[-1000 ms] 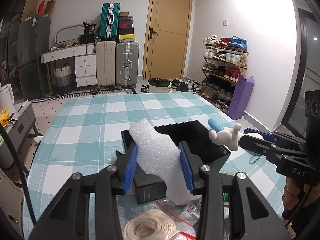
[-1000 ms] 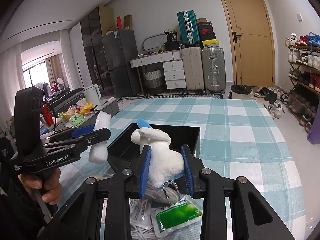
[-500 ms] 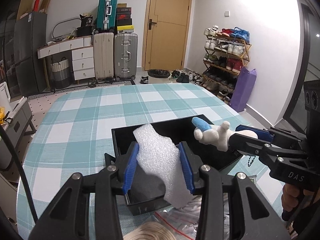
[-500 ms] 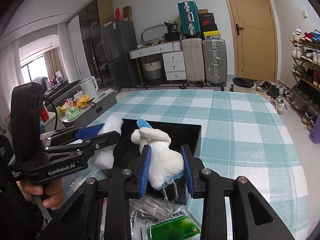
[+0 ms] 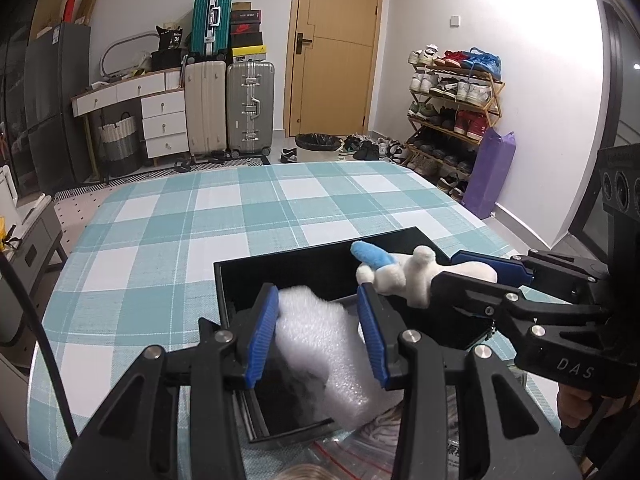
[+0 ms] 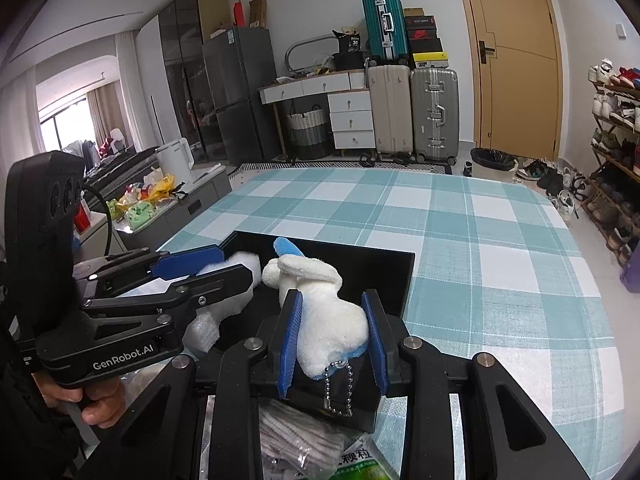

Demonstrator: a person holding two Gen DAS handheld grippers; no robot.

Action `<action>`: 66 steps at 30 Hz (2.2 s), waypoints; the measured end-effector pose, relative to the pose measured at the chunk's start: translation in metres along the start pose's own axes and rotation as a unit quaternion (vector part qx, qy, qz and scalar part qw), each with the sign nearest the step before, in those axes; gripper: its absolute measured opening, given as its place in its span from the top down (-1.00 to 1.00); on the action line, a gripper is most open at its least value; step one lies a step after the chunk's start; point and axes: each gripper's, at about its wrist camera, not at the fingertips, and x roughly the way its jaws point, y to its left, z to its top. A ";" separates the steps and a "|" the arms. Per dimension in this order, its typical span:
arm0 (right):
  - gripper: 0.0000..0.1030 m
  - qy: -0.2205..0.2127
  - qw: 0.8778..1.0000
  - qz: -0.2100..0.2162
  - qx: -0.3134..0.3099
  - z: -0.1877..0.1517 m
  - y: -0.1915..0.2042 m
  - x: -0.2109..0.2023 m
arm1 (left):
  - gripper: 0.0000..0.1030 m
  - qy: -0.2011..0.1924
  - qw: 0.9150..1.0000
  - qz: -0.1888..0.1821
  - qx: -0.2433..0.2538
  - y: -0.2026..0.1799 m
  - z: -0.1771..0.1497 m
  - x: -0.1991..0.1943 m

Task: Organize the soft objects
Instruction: 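Lower both items into the black box and open both tools, then reach the right tool toward the green sachet beside the box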

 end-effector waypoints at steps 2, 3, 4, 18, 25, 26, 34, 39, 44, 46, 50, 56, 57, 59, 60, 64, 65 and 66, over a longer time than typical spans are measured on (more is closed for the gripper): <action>0.41 0.002 1.000 0.000 -0.001 0.001 0.000 0.003 | 0.22 0.001 1.000 -0.001 -0.003 0.002 0.001 0.002; 0.41 0.003 1.000 -0.003 -0.004 0.001 0.000 0.005 | 0.22 0.002 1.000 -0.001 -0.004 0.003 0.001 0.004; 0.40 0.004 1.000 -0.003 -0.006 0.002 0.001 0.007 | 0.22 0.002 1.000 -0.001 -0.005 0.003 0.001 0.004; -0.64 0.000 1.000 -0.017 -0.012 -0.008 -0.006 -0.008 | -0.92 0.008 1.000 0.003 -0.002 0.004 -0.004 -0.019; -0.98 0.001 1.000 -0.027 -0.013 -0.025 -0.007 -0.034 | -1.00 0.004 1.000 0.001 0.001 0.004 -0.021 -0.047; -0.99 0.002 1.000 -0.027 -0.013 -0.027 -0.006 -0.037 | -1.00 0.003 1.000 -0.001 -0.002 0.005 -0.024 -0.051; -0.99 0.016 0.999 -0.036 -0.037 -0.045 0.008 -0.054 | -1.00 0.003 1.000 0.000 -0.005 0.011 -0.043 -0.069; -0.99 0.023 0.999 -0.037 -0.029 -0.054 0.012 -0.056 | -1.00 0.010 1.000 0.005 -0.007 0.015 -0.051 -0.071; -0.99 0.027 0.999 -0.033 -0.032 -0.059 0.016 -0.056 | -1.00 0.017 1.000 0.008 -0.003 0.018 -0.057 -0.075; -0.99 0.031 0.998 -0.032 -0.033 -0.061 0.017 -0.055 | -1.00 0.024 1.000 0.010 -0.003 0.019 -0.062 -0.075; -0.99 0.038 0.998 -0.034 -0.031 -0.067 0.017 -0.054 | -1.00 0.040 0.999 0.005 -0.007 0.022 -0.069 -0.072; -0.99 0.048 0.998 -0.033 -0.036 -0.068 0.018 -0.053 | -1.00 0.077 0.997 0.003 0.001 0.023 -0.080 -0.064; -0.99 0.048 0.998 -0.033 -0.036 -0.068 0.017 -0.054 | -1.00 0.080 0.997 0.001 0.000 0.022 -0.080 -0.064; -0.99 0.049 0.998 -0.032 -0.038 -0.069 0.018 -0.055 | -1.00 0.082 0.997 -0.002 -0.002 0.022 -0.081 -0.065; -0.99 0.049 0.998 -0.032 -0.038 -0.068 0.018 -0.055 | -1.00 0.083 0.997 -0.003 -0.002 0.022 -0.081 -0.065; -0.99 0.052 0.997 -0.028 -0.040 -0.068 0.018 -0.055 | -1.00 0.088 0.996 -0.009 0.000 0.020 -0.082 -0.063; -0.99 0.054 0.997 -0.027 -0.042 -0.069 0.017 -0.055 | -1.00 0.090 0.996 -0.009 0.000 0.020 -0.082 -0.063; -0.99 0.055 0.997 -0.027 -0.043 -0.068 0.017 -0.055 | -1.00 0.091 0.996 -0.010 0.000 0.020 -0.082 -0.063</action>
